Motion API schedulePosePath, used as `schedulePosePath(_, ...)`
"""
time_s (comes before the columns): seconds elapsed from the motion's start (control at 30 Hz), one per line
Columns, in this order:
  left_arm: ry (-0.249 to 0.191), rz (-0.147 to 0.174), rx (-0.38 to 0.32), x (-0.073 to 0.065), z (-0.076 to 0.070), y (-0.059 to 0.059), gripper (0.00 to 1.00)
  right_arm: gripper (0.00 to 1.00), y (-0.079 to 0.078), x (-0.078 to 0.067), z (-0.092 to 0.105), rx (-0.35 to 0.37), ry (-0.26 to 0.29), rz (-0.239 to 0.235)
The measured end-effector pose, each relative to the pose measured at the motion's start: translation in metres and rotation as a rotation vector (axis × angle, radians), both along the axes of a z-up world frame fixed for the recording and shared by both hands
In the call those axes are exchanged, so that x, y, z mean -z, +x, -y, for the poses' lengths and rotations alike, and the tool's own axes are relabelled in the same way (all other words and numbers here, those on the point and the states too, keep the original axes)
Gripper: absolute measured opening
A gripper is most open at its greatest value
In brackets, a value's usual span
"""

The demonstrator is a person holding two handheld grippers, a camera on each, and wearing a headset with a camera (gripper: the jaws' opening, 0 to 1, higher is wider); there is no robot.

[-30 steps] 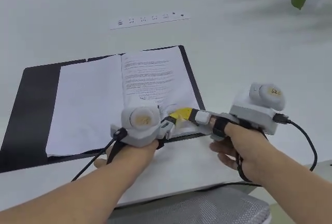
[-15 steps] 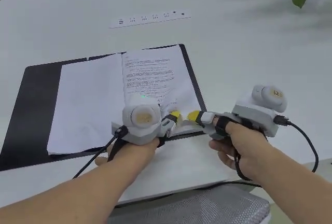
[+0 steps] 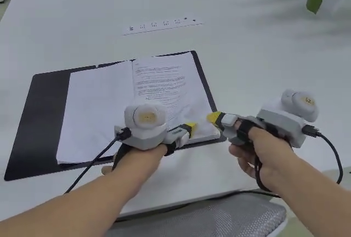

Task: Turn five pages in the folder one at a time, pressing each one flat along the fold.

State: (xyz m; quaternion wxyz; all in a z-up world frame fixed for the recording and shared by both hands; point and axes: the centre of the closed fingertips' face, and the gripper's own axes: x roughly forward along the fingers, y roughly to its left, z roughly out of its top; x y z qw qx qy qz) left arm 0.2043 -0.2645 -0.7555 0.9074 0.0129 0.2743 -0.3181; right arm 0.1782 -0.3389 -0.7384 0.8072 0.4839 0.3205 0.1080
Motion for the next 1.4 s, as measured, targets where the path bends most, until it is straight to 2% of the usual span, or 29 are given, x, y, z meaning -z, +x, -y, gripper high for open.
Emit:
schedulePosePath(0.03, 0.000, 0.010, 0.004, -0.004, -0.004, -0.002, 0.54, 0.00, -0.002, -0.009, -0.005, 0.012, 0.026, 0.015)
schedulePosePath(0.1, 0.005, 0.021, 0.010, -0.014, -0.016, -0.006, 0.53, 0.00, -0.006, -0.021, -0.011, 0.014, 0.031, 0.031)
schedulePosePath(0.2, -0.015, 0.057, 0.014, -0.029, -0.030, -0.009, 0.55, 0.00, -0.008, -0.039, -0.021, 0.024, 0.055, 0.062)
schedulePosePath(0.27, 0.000, 0.079, 0.012, -0.040, -0.048, -0.012, 0.55, 0.00, -0.007, -0.053, -0.031, 0.021, 0.061, 0.097)
schedulePosePath(0.4, -0.021, 0.123, -0.028, -0.059, -0.079, -0.013, 0.56, 0.00, -0.006, -0.078, -0.051, -0.002, 0.046, 0.155)
schedulePosePath(0.47, -0.030, 0.132, -0.056, -0.067, -0.097, -0.014, 0.56, 0.00, -0.005, -0.089, -0.062, -0.022, 0.027, 0.180)
schedulePosePath(0.67, -0.060, 0.176, -0.130, -0.091, -0.148, -0.017, 0.57, 0.00, -0.001, -0.111, -0.096, -0.075, -0.017, 0.240)
schedulePosePath(0.87, -0.072, 0.222, -0.165, -0.115, -0.183, -0.024, 0.57, 0.00, 0.003, -0.120, -0.131, -0.132, -0.040, 0.269)
schedulePosePath(0.97, -0.100, 0.240, -0.191, -0.126, -0.200, -0.027, 0.56, 0.00, 0.004, -0.119, -0.151, -0.163, -0.062, 0.268)
schedulePosePath(1.17, -0.115, 0.246, -0.221, -0.129, -0.227, -0.033, 0.56, 0.00, 0.005, -0.113, -0.184, -0.211, -0.091, 0.265)
schedulePosePath(1.4, -0.122, 0.261, -0.235, -0.133, -0.253, -0.042, 0.56, 0.00, 0.010, -0.100, -0.215, -0.238, -0.161, 0.258)
